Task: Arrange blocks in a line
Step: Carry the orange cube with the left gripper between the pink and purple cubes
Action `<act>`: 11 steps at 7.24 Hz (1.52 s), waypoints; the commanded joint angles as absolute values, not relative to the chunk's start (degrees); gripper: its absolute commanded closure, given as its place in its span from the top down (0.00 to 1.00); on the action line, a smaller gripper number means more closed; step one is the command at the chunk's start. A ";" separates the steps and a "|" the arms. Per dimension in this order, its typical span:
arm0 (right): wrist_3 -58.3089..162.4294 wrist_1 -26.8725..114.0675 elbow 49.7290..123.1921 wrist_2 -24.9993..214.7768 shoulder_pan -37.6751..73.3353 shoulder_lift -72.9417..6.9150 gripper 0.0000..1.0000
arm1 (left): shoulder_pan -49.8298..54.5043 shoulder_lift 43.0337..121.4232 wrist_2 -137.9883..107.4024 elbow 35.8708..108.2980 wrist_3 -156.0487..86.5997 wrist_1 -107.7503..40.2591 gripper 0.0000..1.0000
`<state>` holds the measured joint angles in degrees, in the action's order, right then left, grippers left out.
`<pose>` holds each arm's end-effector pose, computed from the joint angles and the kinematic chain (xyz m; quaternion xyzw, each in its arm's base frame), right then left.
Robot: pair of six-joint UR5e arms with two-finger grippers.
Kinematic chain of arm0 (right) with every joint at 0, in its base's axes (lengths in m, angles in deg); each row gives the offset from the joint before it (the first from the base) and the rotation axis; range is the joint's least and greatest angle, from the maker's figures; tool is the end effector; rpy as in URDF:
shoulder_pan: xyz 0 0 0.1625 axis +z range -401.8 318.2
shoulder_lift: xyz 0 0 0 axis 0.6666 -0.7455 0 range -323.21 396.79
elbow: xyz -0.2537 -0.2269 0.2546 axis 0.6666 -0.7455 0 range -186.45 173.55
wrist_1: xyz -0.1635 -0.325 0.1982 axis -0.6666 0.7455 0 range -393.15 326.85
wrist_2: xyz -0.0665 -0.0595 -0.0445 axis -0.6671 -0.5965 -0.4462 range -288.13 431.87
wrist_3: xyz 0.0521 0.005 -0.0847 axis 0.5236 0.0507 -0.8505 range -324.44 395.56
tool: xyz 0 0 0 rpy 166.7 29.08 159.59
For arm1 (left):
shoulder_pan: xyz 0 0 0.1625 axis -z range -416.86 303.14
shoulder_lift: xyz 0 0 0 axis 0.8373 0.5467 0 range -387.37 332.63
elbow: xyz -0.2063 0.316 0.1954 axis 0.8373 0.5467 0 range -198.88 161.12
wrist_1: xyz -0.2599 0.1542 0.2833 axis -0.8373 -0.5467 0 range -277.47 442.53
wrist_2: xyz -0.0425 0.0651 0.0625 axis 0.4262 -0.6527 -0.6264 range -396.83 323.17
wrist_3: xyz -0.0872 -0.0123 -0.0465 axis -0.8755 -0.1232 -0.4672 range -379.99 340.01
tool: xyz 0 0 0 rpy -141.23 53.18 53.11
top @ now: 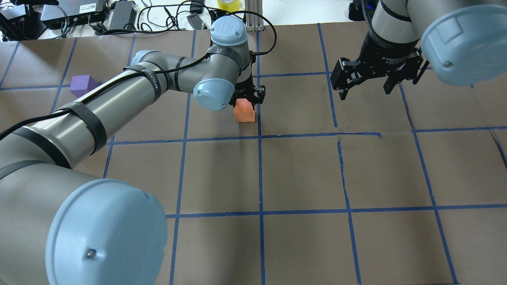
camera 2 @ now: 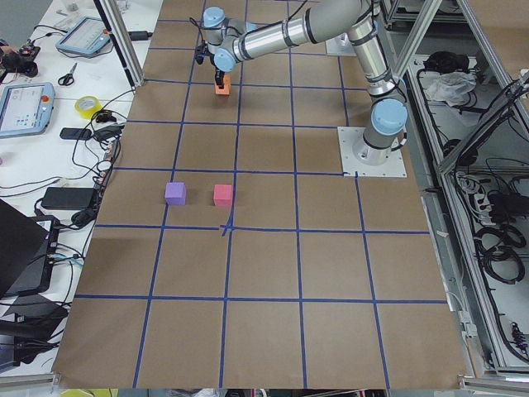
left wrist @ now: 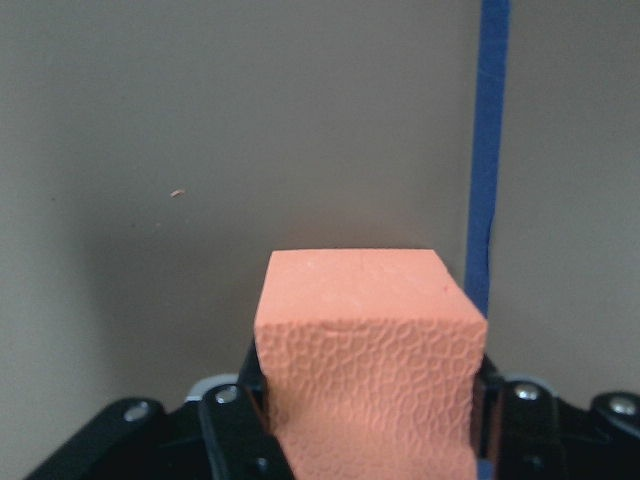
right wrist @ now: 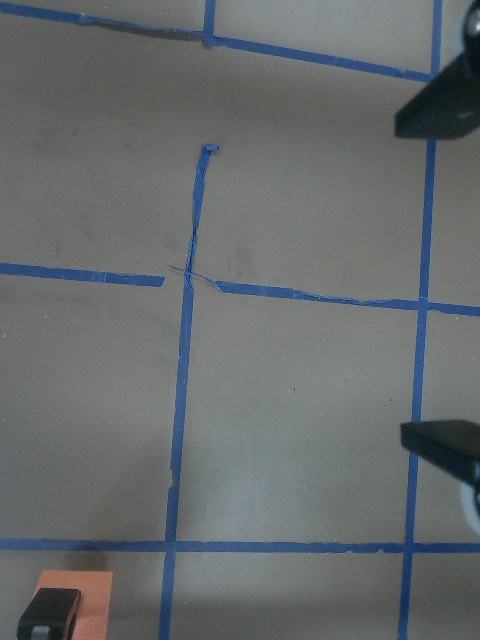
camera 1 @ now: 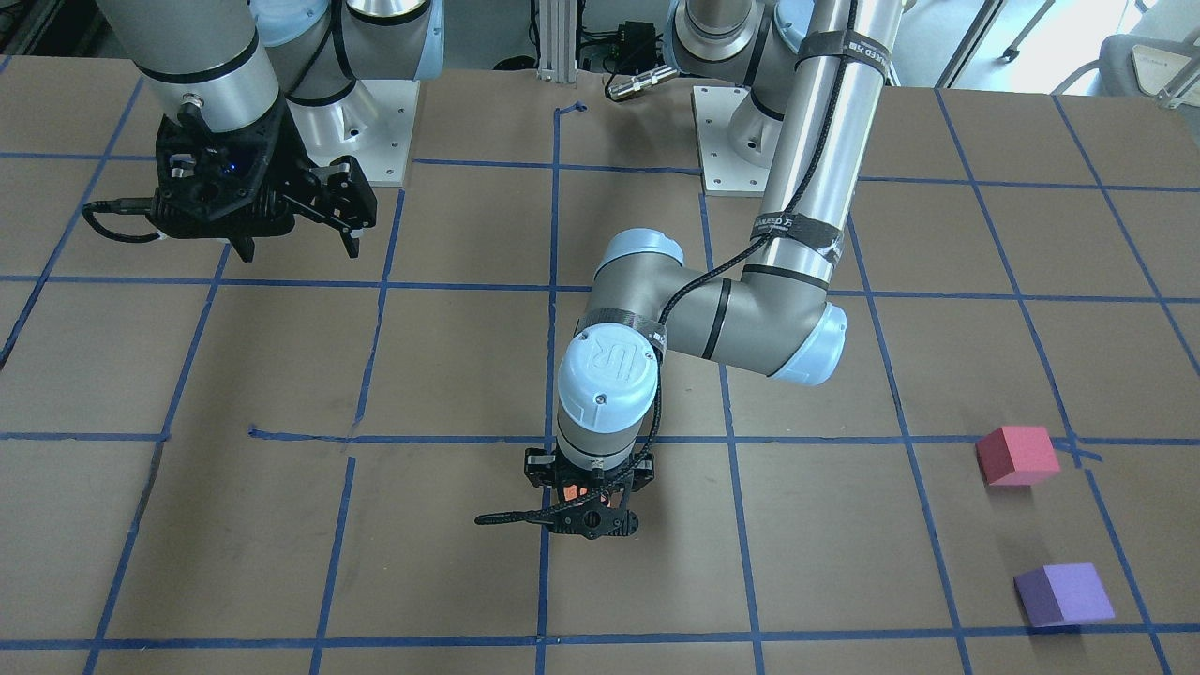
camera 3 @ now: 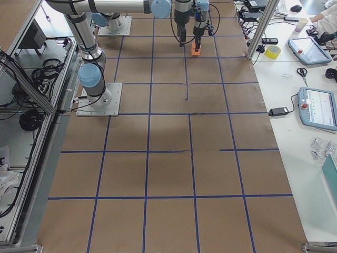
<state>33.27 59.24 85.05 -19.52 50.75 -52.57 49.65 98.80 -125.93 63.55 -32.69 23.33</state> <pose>0.1530 -0.4906 0.4738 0.0422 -0.9990 0.0023 0.0121 -0.3278 -0.6316 0.2221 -0.0334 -0.9992 0.0166 0.0124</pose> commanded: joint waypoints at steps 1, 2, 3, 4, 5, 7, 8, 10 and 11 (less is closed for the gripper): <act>33.27 59.22 85.05 -19.80 50.75 -52.59 1.00 | 47.92 96.66 -129.17 63.73 -21.55 23.21 0.00; 33.36 59.31 85.05 -19.80 50.83 -52.59 1.00 | 44.95 95.60 -130.42 63.99 -21.05 23.47 0.00; 33.36 59.31 85.05 -19.80 50.84 -52.59 1.00 | 39.44 94.29 -129.82 64.34 -20.79 22.86 0.00; 33.36 59.31 85.05 -19.80 50.75 -52.59 1.00 | 33.20 92.19 -128.86 65.91 -18.52 19.98 0.00; 33.36 59.31 85.05 -19.80 50.83 -52.59 1.00 | 28.44 89.29 -128.06 67.76 -17.28 19.96 0.00; 33.10 59.66 85.05 -19.80 50.84 -52.59 1.00 | 17.47 90.12 -128.67 67.51 -12.74 20.13 0.00; 33.10 59.66 85.05 -19.80 50.84 -52.59 1.00 | 12.80 92.49 -128.67 66.73 -6.35 22.31 0.00; 32.92 60.01 85.05 -20.24 50.84 -52.59 1.00 | 7.07 94.69 -127.01 63.04 -0.26 22.86 0.00; 32.92 60.01 85.05 -20.24 50.84 -52.59 1.00 | 5.04 96.19 -125.52 62.16 1.96 23.03 0.00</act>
